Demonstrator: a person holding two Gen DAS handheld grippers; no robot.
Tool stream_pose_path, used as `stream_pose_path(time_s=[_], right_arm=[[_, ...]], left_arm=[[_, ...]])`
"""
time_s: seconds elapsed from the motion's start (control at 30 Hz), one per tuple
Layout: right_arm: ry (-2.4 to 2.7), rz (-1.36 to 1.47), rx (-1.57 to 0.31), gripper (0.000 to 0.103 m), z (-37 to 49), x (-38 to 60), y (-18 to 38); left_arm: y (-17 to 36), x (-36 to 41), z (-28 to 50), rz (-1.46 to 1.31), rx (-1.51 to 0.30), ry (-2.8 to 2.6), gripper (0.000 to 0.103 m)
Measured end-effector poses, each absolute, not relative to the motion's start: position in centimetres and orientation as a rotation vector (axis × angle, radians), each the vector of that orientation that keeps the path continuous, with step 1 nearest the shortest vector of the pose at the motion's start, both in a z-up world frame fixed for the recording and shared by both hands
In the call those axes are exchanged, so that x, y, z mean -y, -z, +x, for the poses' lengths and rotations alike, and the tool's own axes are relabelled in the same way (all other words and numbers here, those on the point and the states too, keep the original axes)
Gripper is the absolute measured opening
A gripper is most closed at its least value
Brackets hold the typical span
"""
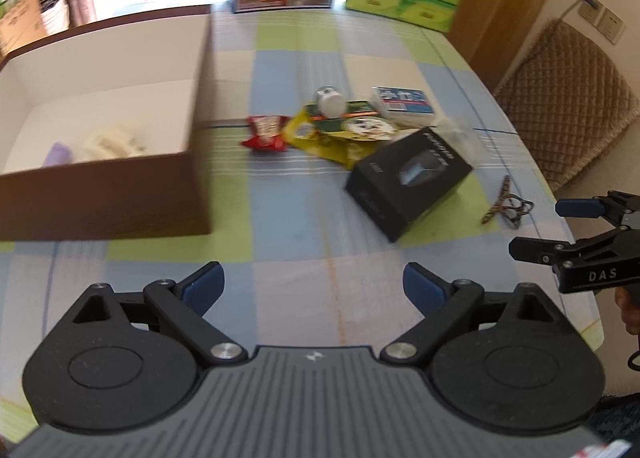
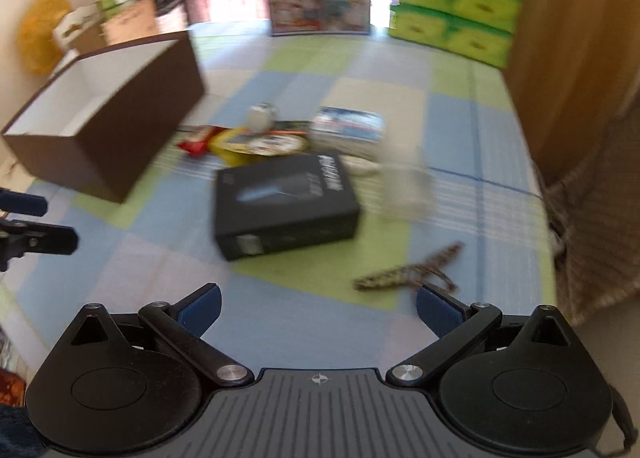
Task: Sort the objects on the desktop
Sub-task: 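Withdraw both tools from the box toward the remaining items, then grasp the red snack packet with the left tool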
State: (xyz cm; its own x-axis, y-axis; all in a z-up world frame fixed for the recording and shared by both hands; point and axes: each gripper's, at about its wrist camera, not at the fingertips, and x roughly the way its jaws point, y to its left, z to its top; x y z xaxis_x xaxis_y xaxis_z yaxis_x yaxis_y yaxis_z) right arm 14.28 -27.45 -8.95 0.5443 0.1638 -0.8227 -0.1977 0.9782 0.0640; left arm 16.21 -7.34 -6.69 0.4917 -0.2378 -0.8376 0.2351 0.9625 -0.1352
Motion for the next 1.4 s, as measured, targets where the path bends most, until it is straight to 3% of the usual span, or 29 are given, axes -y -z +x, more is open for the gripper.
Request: stream_pose_path(time_s=[0.3, 0.7, 0.83, 1.0, 1.1, 1.3, 1.4], right_arm=[[-0.068, 0.060, -0.987, 0.101, 15.2, 32.6, 9.9], [-0.045, 0.089, -0.952, 0.101, 19.7, 36.2, 10.1], [-0.063, 0.090, -0.950, 0.101, 21.8, 36.3, 10.4], [-0.079, 0.082, -0.955, 0.101, 23.9, 36.4, 10.9], [-0.082, 0.080, -0.961, 0.101, 24.8, 36.6, 11.2], [-0.083, 0.088, -0.970, 0.101, 26.0, 37.0, 11.5], [-0.089, 0.087, -0.974, 0.101, 26.3, 37.0, 11.8]], left_arm=[[7.0, 11.1, 19.4, 0.065, -0.988, 0.346, 0.090], [7.9, 12.3, 29.4, 0.227, -1.013, 0.300, 0.077], [9.3, 12.8, 32.6, 0.288, -1.082, 0.295, 0.060], [11.2, 13.3, 35.7, 0.386, -1.162, 0.301, 0.053], [12.5, 13.2, 37.2, 0.417, -1.211, 0.286, 0.044], [14.6, 13.2, 38.7, 0.446, -1.262, 0.269, 0.040], [15.1, 12.9, 39.2, 0.422, -1.271, 0.257, 0.030]])
